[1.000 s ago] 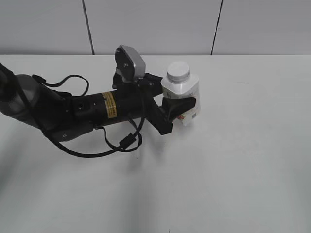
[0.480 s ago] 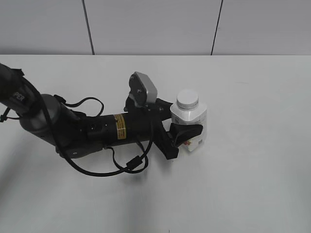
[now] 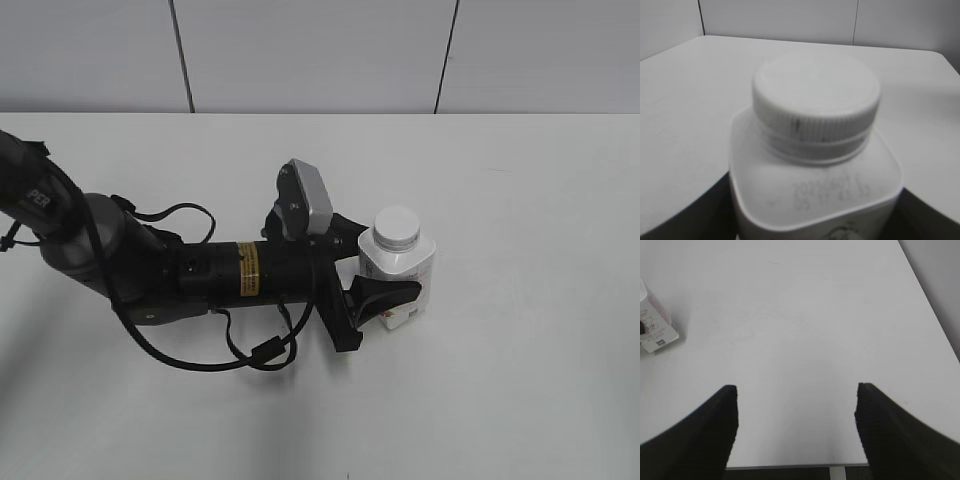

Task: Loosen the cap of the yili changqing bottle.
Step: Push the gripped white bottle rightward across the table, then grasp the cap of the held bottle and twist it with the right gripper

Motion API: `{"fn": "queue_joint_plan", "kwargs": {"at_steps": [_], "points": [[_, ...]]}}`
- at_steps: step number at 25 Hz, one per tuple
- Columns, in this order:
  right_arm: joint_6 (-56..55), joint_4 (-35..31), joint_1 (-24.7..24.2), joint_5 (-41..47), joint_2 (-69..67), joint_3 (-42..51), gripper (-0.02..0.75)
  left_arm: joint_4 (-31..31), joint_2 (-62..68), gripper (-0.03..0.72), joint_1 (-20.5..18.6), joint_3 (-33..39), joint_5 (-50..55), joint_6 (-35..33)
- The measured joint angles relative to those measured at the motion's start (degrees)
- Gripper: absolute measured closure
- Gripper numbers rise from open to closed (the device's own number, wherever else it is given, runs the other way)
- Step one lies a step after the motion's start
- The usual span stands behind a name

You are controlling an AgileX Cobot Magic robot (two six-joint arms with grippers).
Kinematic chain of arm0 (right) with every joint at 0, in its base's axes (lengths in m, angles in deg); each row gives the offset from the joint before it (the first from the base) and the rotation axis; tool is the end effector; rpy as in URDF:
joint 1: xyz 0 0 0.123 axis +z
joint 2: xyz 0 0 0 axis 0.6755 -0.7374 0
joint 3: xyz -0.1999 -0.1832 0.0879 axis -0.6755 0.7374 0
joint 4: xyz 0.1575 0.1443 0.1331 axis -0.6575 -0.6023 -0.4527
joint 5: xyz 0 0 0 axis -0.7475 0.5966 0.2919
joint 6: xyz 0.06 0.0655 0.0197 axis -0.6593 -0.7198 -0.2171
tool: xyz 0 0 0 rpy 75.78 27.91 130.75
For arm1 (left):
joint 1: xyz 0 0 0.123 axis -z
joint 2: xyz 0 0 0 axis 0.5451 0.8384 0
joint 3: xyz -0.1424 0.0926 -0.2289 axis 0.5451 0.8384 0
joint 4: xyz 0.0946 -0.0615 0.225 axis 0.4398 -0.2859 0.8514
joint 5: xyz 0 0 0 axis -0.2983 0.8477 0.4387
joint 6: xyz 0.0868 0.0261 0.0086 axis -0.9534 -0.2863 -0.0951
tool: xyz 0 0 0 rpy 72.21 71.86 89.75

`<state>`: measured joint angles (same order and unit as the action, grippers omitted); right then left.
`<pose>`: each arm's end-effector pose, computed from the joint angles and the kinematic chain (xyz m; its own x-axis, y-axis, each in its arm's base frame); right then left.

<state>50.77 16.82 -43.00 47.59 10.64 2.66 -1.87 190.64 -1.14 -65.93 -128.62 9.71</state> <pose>-0.0092 0.0032 0.2783 -0.4618 -0.0964 -0.8817 -0.0693 0.9950 -0.0725 0.2953 -0.2621 0.0770 -0.0165 0.2047 -0.9787 0.9860 0.1660 0.0181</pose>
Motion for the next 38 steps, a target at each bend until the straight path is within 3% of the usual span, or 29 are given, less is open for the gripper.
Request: {"fn": "queue_joint_plan", "kwargs": {"at_steps": [6,16,20,29,33,38], "points": [[0.0,0.0,0.0,0.0,-5.84,-2.16,0.16,0.13,0.0,0.239,0.0,0.0,0.04,-0.12],[0.0,0.12,0.0,0.72,-37.24,-18.01,0.16,0.17,0.0,0.239,0.0,0.0,0.12,-0.16],[5.48,-0.39,0.0,4.84,-52.19,-24.71,0.16,1.14,0.0,0.239,0.0,0.0,1.45,0.03],[16.09,-11.03,0.09,6.55,-71.41,-36.11,0.16,3.55,0.0,0.24,0.0,-0.07,4.28,1.82],[18.68,-11.46,3.35,6.61,-74.81,-39.08,0.202,3.59,-0.05,0.24,0.0,-0.07,4.34,1.82],[20.86,-10.73,12.38,6.69,-79.52,-42.63,0.235,3.59,-0.05,0.24,0.0,-0.07,4.34,1.82]]}}
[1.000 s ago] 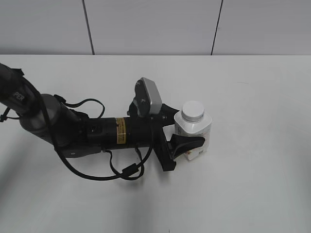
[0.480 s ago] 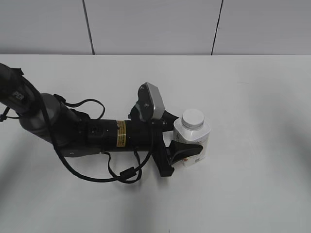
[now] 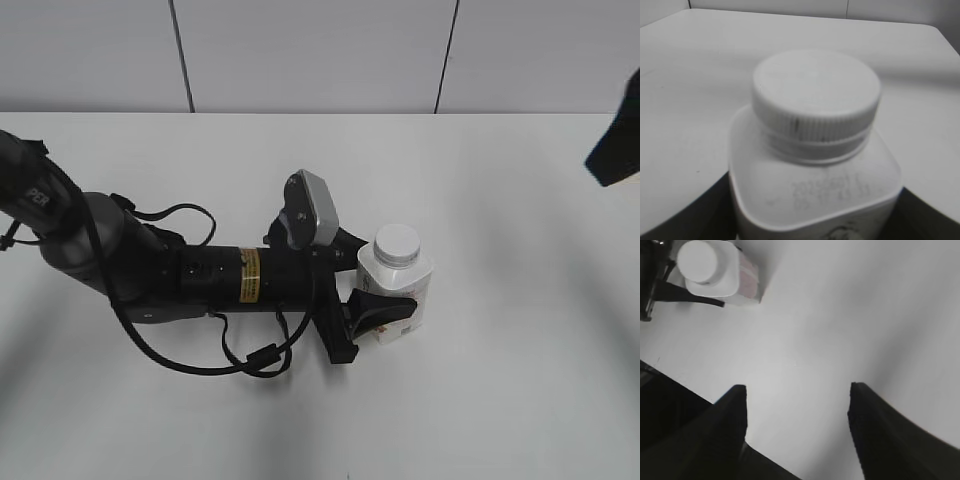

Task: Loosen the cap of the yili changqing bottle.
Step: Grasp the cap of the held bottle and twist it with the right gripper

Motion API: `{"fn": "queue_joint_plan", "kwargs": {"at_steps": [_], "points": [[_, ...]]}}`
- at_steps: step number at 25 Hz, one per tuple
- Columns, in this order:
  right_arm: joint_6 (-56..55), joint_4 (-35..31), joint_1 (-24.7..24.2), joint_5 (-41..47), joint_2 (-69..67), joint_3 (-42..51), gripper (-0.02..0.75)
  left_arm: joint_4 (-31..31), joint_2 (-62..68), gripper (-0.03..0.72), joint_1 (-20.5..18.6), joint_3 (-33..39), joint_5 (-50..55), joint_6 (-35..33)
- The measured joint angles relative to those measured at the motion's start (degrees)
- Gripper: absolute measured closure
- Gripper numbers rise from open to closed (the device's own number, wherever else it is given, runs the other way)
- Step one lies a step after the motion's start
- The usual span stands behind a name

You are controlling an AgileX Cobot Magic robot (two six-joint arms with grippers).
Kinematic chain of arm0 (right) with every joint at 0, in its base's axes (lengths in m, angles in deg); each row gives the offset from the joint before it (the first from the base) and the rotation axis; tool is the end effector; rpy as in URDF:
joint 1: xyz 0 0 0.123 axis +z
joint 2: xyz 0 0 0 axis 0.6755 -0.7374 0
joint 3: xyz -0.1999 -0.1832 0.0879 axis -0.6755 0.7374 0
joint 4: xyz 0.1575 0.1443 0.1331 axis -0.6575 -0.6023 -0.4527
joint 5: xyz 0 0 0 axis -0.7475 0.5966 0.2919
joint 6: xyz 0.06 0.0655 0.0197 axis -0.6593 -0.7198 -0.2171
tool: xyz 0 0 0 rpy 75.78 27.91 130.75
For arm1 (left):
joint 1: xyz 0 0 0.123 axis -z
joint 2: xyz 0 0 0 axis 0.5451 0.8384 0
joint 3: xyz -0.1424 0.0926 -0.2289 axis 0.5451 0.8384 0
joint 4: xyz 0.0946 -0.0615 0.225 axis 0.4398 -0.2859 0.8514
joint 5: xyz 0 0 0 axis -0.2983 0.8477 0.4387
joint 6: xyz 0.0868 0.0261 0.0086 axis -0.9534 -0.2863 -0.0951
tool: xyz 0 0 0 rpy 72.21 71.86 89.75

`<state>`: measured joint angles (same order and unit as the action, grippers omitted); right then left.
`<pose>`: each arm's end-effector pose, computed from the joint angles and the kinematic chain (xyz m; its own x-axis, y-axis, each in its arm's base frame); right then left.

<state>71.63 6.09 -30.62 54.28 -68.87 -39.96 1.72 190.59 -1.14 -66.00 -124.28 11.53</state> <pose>0.2550 0.0732 0.3368 -0.7460 -0.5477 -0.3790 -0.6090 0.7912 0.0554 0.2930 -0.2606 0.0697 -0.0299 0.2891 -0.9568 0.9899 0.1410 0.0116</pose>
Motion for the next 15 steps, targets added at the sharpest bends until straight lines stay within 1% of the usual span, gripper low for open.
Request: {"fn": "queue_joint_plan", "kwargs": {"at_steps": [2,6,10,15], "points": [[0.96,1.7,4.46,0.05,-2.46,-1.56,0.237,0.0,0.0,0.24,0.0,0.0,0.0,0.0],[-0.79,3.37,10.69,0.18,-8.57,-5.82,0.236,0.0,0.0,0.24,0.0,0.0,0.0,0.0],[-3.75,3.37,13.98,0.18,-14.59,-10.25,0.236,0.0,0.0,0.24,0.0,0.0,0.0,0.0],[-5.0,3.26,17.23,0.18,-19.94,-12.11,0.237,0.0,0.0,0.24,0.0,0.0,0.0,0.0]]}}
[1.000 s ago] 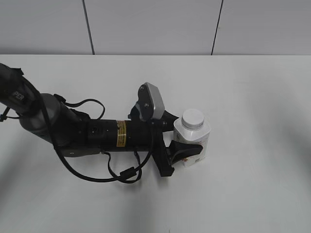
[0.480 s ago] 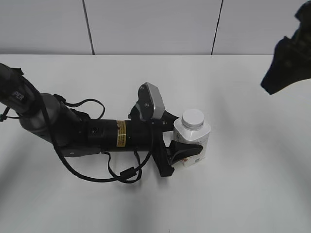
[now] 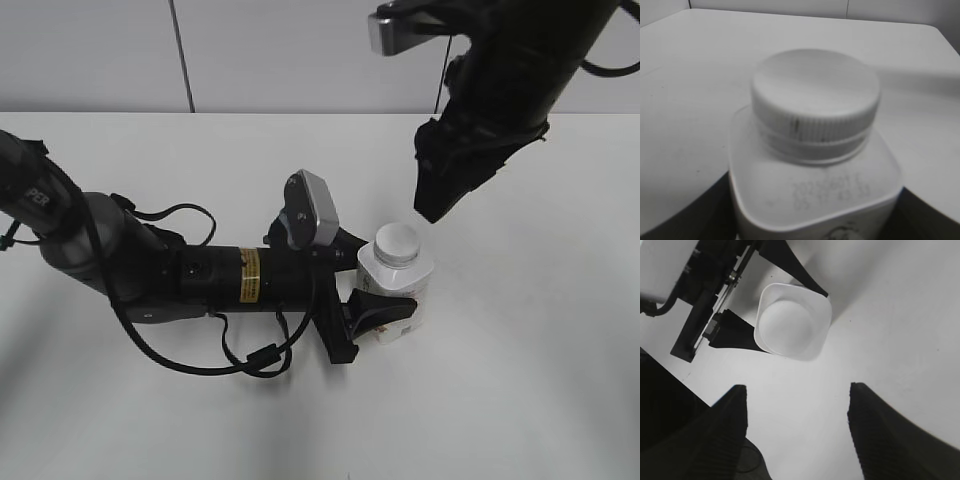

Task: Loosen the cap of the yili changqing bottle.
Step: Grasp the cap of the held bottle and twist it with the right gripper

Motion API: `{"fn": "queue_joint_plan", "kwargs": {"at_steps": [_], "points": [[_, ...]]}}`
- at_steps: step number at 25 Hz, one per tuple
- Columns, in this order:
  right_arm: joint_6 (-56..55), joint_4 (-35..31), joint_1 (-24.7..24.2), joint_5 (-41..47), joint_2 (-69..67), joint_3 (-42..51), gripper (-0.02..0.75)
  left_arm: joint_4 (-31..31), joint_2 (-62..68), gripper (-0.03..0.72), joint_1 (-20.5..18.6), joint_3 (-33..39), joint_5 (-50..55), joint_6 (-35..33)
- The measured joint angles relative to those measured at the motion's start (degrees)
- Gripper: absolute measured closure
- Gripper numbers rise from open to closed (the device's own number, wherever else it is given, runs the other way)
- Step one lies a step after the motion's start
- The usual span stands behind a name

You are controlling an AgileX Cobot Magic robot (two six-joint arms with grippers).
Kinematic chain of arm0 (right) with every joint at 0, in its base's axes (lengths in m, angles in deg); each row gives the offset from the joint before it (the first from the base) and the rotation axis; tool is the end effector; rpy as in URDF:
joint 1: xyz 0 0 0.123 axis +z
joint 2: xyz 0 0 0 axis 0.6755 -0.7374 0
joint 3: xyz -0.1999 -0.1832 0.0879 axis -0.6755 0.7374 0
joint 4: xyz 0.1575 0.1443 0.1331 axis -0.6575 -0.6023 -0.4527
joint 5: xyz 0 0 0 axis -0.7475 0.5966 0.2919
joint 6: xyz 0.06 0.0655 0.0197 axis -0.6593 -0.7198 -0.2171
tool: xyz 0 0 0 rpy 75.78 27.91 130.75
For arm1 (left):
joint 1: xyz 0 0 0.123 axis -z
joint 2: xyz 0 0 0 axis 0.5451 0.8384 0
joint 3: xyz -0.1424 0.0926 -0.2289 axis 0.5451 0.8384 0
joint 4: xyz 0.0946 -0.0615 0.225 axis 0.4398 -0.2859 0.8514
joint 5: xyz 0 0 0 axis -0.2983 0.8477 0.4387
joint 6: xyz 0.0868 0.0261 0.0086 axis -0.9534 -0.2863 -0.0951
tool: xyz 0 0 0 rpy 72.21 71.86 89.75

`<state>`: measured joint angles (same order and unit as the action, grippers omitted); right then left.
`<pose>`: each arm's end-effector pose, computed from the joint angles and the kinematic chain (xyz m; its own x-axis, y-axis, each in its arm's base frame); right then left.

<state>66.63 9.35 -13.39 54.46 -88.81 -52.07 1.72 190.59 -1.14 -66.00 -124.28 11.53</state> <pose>0.2987 0.1828 0.2866 -0.6432 -0.7306 -0.2293 -0.7609 0.6432 0.0851 0.2930 -0.2606 0.0697 -0.0299 0.2891 -0.9568 0.9899 0.1410 0.0116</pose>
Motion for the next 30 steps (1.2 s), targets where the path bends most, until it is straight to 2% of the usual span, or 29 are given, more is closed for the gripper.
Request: {"fn": "queue_joint_plan", "kwargs": {"at_steps": [7,13,18,30], "points": [[-7.68,-1.32,0.8,-1.33,-4.26,-0.25,0.237,0.0,0.0,0.24,0.0,0.0,0.0,0.0],[-6.96,-1.74,1.41,-5.11,-4.7,-0.51,0.237,0.0,0.0,0.24,0.0,0.0,0.05,0.12],[-5.36,-1.81,1.41,-5.67,-6.48,-0.62,0.237,0.02,0.0,0.24,0.0,0.0,0.3,2.35],[-3.66,-1.69,1.59,-7.06,-10.0,-0.62,0.237,0.07,-0.34,0.241,0.0,-0.13,1.69,3.01]]}}
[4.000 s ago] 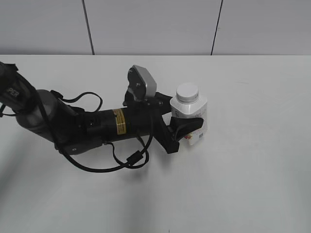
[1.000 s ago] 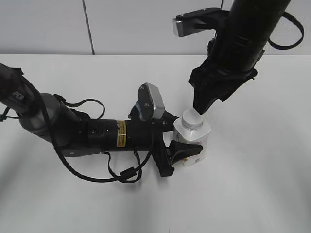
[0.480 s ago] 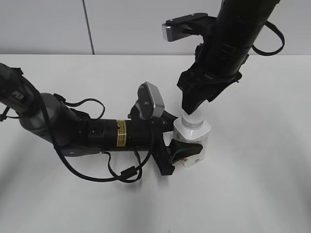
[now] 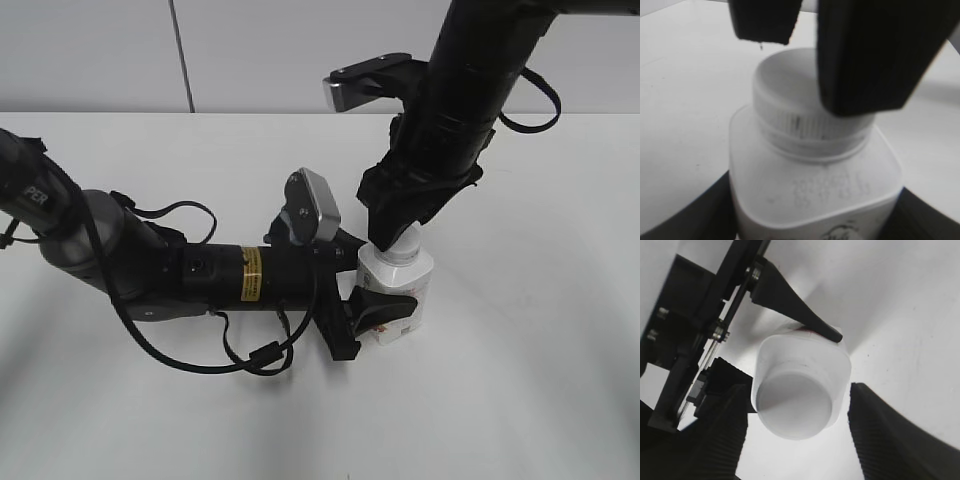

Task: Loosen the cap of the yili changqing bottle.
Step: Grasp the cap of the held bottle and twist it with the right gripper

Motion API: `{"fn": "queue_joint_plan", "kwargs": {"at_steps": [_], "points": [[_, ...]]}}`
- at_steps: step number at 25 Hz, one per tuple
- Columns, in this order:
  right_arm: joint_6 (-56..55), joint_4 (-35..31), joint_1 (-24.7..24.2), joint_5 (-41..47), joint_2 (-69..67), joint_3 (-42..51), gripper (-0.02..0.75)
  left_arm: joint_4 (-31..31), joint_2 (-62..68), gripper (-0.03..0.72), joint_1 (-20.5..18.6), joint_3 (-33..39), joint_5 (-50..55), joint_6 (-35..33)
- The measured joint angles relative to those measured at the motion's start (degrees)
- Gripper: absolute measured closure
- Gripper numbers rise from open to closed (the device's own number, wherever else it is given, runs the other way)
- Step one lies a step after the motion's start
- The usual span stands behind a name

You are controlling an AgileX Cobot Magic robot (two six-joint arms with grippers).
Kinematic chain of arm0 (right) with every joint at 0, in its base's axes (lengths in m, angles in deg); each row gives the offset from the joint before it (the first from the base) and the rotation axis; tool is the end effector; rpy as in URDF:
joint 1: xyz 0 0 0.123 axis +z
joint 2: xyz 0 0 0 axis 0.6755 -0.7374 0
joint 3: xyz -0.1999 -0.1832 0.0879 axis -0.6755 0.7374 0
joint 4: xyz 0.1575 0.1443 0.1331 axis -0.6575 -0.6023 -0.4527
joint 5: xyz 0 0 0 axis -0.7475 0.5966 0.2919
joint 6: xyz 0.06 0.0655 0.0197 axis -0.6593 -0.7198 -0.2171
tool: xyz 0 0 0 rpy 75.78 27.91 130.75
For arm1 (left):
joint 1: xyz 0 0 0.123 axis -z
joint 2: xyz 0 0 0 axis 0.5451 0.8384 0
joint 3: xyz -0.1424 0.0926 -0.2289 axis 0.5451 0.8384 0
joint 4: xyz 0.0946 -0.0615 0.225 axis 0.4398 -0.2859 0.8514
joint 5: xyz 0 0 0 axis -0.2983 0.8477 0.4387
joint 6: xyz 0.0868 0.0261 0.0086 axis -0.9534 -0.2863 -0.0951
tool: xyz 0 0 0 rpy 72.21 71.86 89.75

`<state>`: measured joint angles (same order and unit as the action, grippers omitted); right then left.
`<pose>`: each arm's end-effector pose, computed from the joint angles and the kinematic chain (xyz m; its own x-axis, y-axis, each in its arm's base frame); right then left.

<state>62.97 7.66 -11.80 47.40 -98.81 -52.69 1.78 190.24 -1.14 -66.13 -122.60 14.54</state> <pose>0.3237 0.2107 0.2272 -0.7015 -0.6872 -0.1888 -0.7116 0.6898 0.1332 0.2945 -0.2602 0.0700 -0.0785 0.3029 -0.9498 0.9857 0.1659 -0.0286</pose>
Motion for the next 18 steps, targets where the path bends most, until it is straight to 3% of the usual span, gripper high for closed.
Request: {"fn": "queue_joint_plan", "kwargs": {"at_steps": [12,18], "points": [[-0.78,6.58,2.83,-0.08,-1.2,0.0,0.243,0.06,-0.05,0.241,0.1,0.0,0.22,0.15],[-0.96,6.52,2.87,-0.07,-1.24,0.0,0.35,-0.11,-0.05,0.241,0.16,-0.09,0.46,0.29]]}}
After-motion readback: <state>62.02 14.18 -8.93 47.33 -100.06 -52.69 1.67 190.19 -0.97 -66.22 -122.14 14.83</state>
